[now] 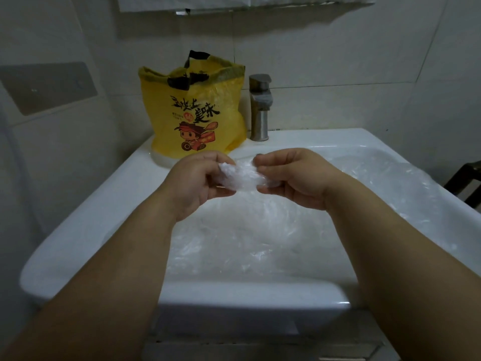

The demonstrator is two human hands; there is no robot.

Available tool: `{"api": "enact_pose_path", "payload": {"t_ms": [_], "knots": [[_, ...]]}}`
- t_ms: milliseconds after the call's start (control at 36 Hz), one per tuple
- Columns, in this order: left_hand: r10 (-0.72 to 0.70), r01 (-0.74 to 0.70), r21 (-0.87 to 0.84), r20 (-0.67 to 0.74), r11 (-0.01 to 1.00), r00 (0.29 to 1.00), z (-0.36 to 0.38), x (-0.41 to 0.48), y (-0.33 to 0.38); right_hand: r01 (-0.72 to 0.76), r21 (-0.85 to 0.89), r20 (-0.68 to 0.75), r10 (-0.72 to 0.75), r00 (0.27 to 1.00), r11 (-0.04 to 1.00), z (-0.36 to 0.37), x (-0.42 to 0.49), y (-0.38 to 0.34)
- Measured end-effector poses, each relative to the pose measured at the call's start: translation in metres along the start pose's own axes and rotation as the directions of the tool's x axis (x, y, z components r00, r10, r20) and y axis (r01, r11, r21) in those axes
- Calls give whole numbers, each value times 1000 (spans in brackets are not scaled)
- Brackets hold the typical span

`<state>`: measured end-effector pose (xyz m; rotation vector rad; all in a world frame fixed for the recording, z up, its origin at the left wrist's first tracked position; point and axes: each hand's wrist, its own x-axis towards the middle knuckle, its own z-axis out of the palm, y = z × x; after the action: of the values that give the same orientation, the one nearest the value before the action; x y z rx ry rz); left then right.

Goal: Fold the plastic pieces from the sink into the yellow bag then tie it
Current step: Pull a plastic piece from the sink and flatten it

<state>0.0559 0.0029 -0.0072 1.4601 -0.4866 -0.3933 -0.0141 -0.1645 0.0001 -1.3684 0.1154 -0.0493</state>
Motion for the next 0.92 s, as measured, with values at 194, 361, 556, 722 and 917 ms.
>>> {"api": "enact_pose_path", "payload": {"t_ms": [194, 361, 556, 722, 917], "knots": [[-38, 46, 155, -56, 987, 998, 1, 3, -7, 66, -149, -26, -71, 997, 987, 4, 2, 4], [29, -25, 173, -20, 985, 999, -1, 0, -6, 54, -162, -45, -62, 997, 985, 2, 1, 3], [98, -92, 214, -15, 973, 995, -3, 0, -5, 51, -276, -28, -61, 998, 960, -2, 2, 4], [264, -210, 506, -37, 837, 964, -5, 4, -13, 140, -539, -45, -194, 980, 830, -3, 6, 9], [438, -299, 710, -15, 638, 899, -6, 6, -18, 198, -754, -33, -337, 941, 627, -6, 8, 13]]}}
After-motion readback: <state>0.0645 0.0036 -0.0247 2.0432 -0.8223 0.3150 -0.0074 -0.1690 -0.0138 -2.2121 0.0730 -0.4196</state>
